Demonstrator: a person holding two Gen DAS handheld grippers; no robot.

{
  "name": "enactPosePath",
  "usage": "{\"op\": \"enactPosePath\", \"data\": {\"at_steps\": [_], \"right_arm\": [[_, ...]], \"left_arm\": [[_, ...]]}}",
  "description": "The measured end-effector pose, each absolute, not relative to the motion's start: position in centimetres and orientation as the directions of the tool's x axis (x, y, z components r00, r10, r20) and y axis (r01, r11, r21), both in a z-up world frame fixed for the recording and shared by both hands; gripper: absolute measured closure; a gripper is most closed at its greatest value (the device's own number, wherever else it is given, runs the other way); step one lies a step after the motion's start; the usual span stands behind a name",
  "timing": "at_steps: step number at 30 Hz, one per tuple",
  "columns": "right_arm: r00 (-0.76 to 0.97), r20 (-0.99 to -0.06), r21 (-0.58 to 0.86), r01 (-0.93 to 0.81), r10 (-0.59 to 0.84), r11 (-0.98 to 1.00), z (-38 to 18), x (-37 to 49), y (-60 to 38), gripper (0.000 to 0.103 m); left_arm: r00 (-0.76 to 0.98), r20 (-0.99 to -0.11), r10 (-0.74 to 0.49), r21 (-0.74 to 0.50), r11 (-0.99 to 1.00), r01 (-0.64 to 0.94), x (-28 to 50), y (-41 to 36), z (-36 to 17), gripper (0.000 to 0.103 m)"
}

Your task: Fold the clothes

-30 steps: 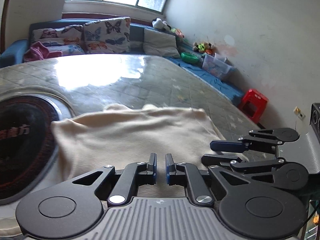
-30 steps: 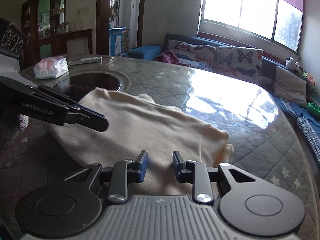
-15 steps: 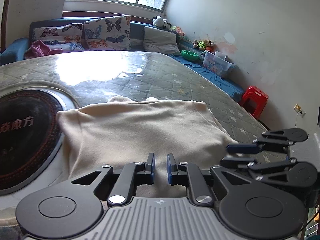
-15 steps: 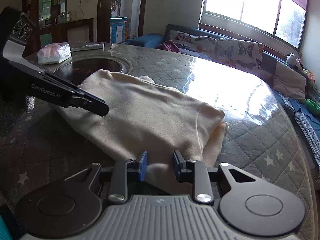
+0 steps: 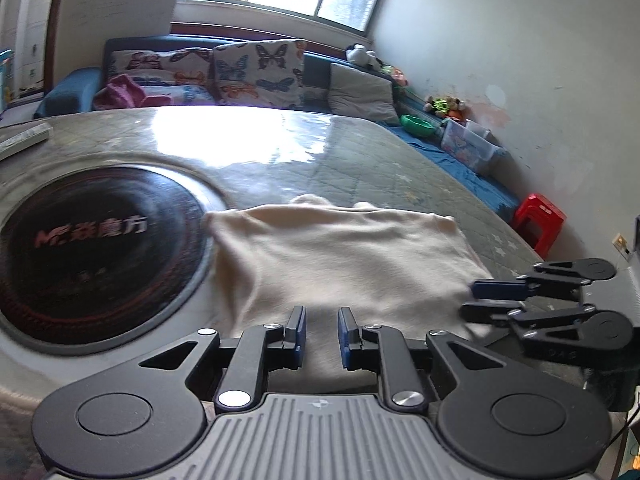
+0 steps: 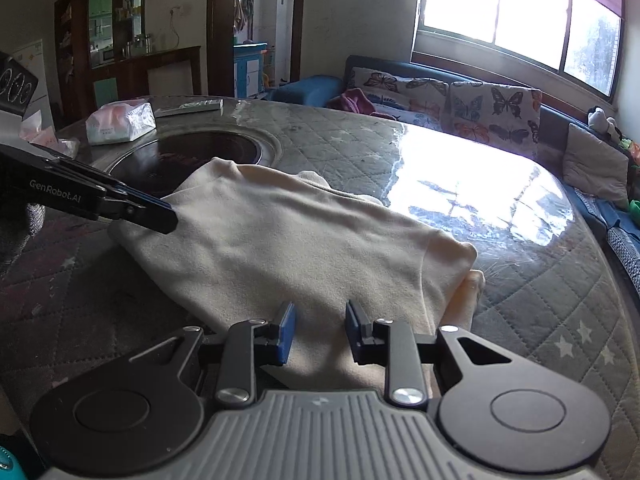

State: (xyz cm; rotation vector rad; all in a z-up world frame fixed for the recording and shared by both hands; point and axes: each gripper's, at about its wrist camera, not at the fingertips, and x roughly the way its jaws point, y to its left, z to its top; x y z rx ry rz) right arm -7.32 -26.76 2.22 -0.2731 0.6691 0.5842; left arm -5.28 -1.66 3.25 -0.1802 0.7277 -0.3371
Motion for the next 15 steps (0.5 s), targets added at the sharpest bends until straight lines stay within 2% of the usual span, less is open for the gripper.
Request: {"op": "enactPosePath", "data": {"at_steps": [15], "right_arm": [[0.604,-0.649,-0.027,-0.625,0.462,0.780,3.6,-5.4,-25.2,0.077]], "left_arm": [[0.704,-0.624,-0.339,-0.319,0.933,0.166,-6.4,0.4,2.7,0.085]]}}
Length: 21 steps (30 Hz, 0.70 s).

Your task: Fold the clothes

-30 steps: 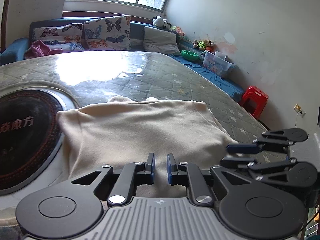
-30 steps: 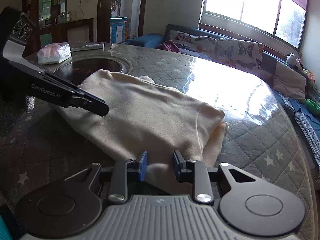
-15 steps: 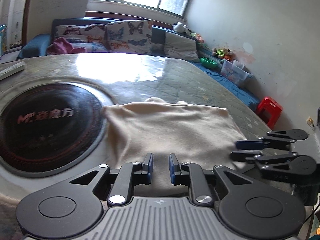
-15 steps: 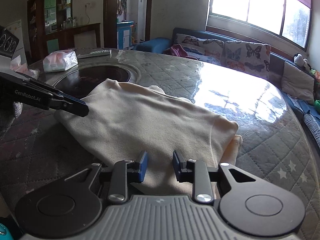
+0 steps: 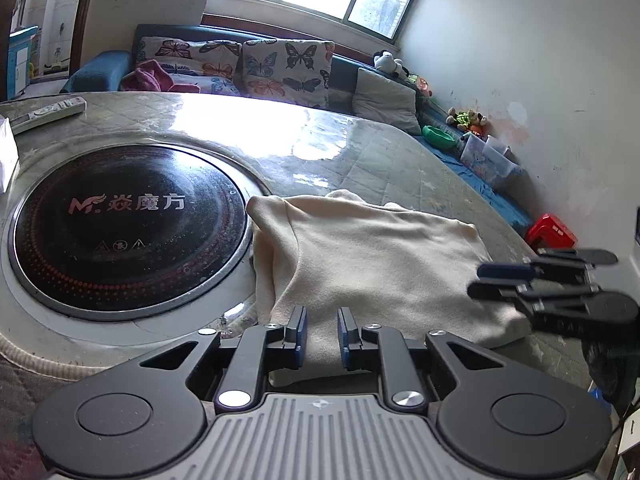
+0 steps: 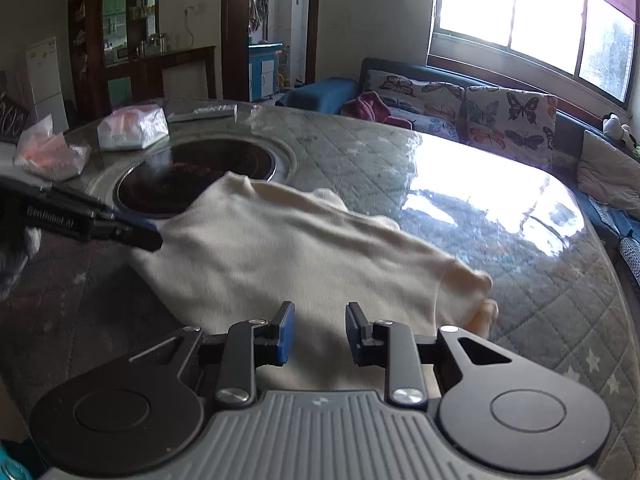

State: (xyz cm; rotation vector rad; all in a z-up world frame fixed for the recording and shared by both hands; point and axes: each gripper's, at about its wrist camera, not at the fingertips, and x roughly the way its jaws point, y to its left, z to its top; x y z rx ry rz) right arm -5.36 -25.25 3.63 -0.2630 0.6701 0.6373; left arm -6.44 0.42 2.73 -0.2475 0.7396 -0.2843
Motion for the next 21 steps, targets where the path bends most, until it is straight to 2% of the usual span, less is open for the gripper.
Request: {"op": "enactPosePath", "data": {"at_steps": [8,21], "right_arm": [[0.580,-0.646,0.025,-0.633,0.496,0.773,3.9,0.0,-22.6,0.077],[0.610,-0.659,0.005,-0.582,0.440,0.813,2.0,4.8,-21.0,0.078]], "left_arm": [[0.696,-0.633,-0.340,-0.324,0.932,0.161,-6.3,0.4,2.5,0.085],[0.687,-0.639,-0.346,-0.328,0.930,0.164,-6.2,0.4,2.3,0.085]]}}
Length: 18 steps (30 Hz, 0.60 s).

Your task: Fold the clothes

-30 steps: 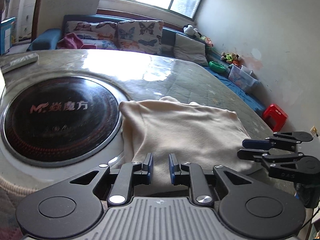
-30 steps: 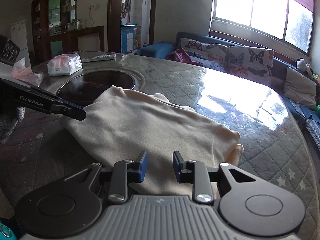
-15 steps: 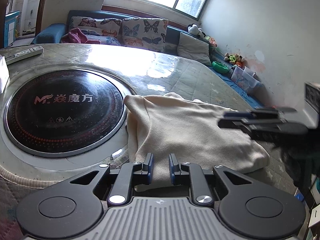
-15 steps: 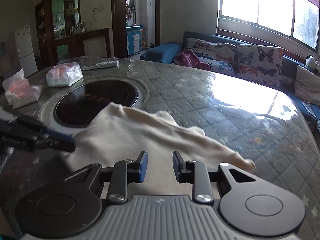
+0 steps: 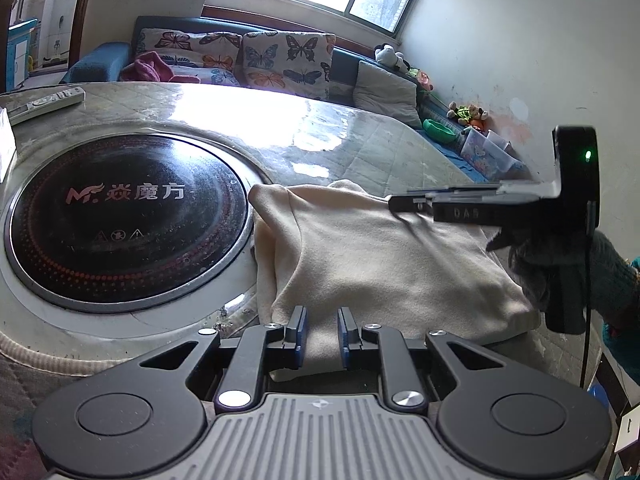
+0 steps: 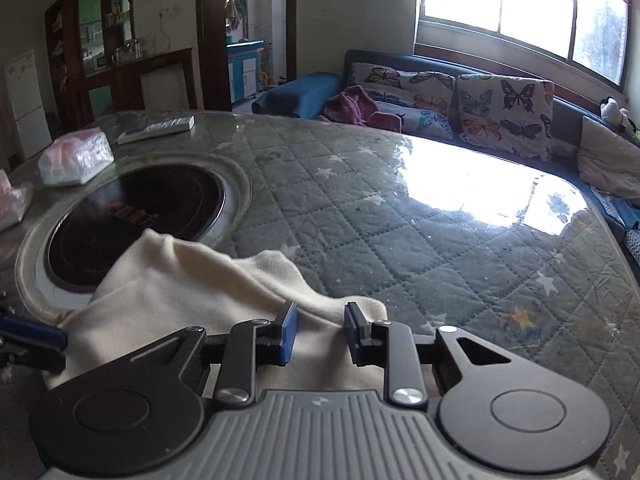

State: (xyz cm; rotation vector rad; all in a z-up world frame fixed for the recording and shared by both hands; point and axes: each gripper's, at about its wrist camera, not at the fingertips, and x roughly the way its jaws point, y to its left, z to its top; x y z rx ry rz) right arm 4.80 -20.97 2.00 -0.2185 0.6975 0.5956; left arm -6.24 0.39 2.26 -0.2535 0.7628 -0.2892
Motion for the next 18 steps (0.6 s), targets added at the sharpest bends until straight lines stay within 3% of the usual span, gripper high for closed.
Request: {"op": "enactPosePath", "data": {"at_steps": [18], "right_arm": [[0.587,-0.657,-0.031,-0.649,0.474,0.760,2.0,5.7,-16.5,0.078]], "left_arm": [[0.688,-0.640,-0.342,-0.327,0.932,0.159,-6.5,0.5,2.8,0.085]]}}
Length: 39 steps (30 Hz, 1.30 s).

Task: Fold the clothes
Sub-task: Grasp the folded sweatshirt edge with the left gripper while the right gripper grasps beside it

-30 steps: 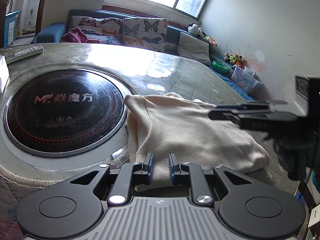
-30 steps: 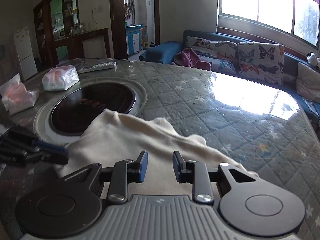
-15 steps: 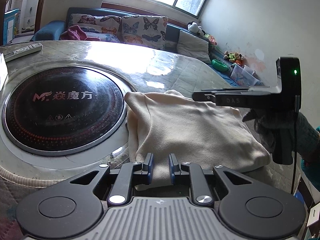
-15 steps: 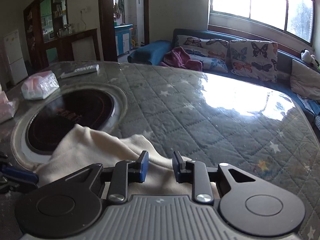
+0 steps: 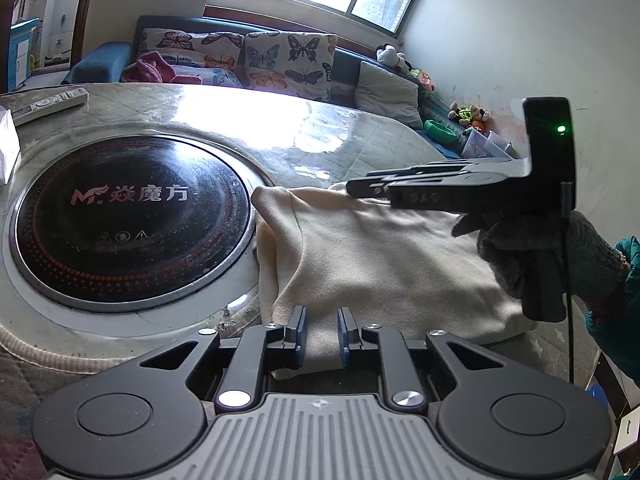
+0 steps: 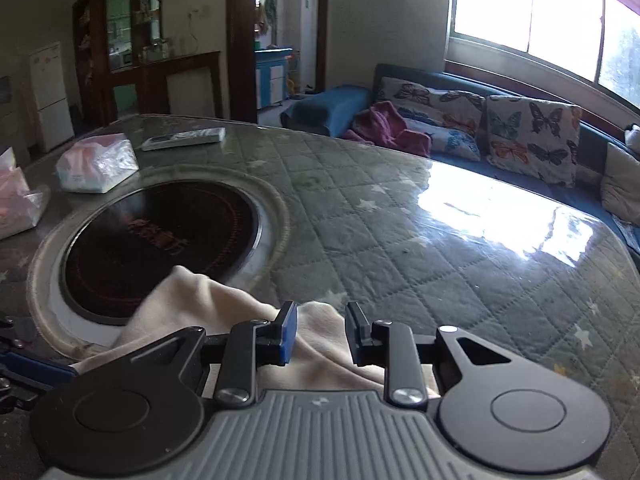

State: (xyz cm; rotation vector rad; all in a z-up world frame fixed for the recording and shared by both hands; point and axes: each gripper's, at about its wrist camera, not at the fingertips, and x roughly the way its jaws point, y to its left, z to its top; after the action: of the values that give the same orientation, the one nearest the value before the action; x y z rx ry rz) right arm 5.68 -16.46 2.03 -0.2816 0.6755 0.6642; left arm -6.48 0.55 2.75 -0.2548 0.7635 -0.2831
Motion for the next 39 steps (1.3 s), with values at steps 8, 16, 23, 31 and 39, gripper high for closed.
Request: {"op": "enactPosePath", "data": {"at_steps": [8,16,23,31,39], "right_arm": [[0.582,-0.663,-0.031,-0.649,0.470,0.760,1.9,5.7,-16.0,0.077],[0.540,-0.645,-0.079,-0.751,0.541,0.655,4.8,0.2,-15.6,0.077],[0.429,-0.672,-0.100,-0.860,0.604,0.500,4.6,-4.8,-13.4,0.077],[0.361,-0.692,-0.156,-0.920,0.625,0.359,3.3,-8.5,-10.6,0.070],[0.390,-0.714,-0.240,-0.916,0.581,0.320,1.1,-10.1,-8.5,0.073]], "left_arm": [[0.696,-0.641,-0.324,-0.327,0.935,0.135,-7.1,1.3,3.0,0.084],[0.699,-0.649,-0.300,-0.334,0.938,0.092,-7.4,2.2,2.4,0.084],[0.702,-0.657,-0.276,-0.331,0.942,0.061,-8.2,3.5,2.1,0.080],[0.732,-0.637,-0.241,-0.352,0.936,0.003,-8.1,5.1,3.4,0.080],[0.730,-0.625,-0.275,-0.428,0.903,-0.026,-6.9,4.8,3.6,0.057]]}}
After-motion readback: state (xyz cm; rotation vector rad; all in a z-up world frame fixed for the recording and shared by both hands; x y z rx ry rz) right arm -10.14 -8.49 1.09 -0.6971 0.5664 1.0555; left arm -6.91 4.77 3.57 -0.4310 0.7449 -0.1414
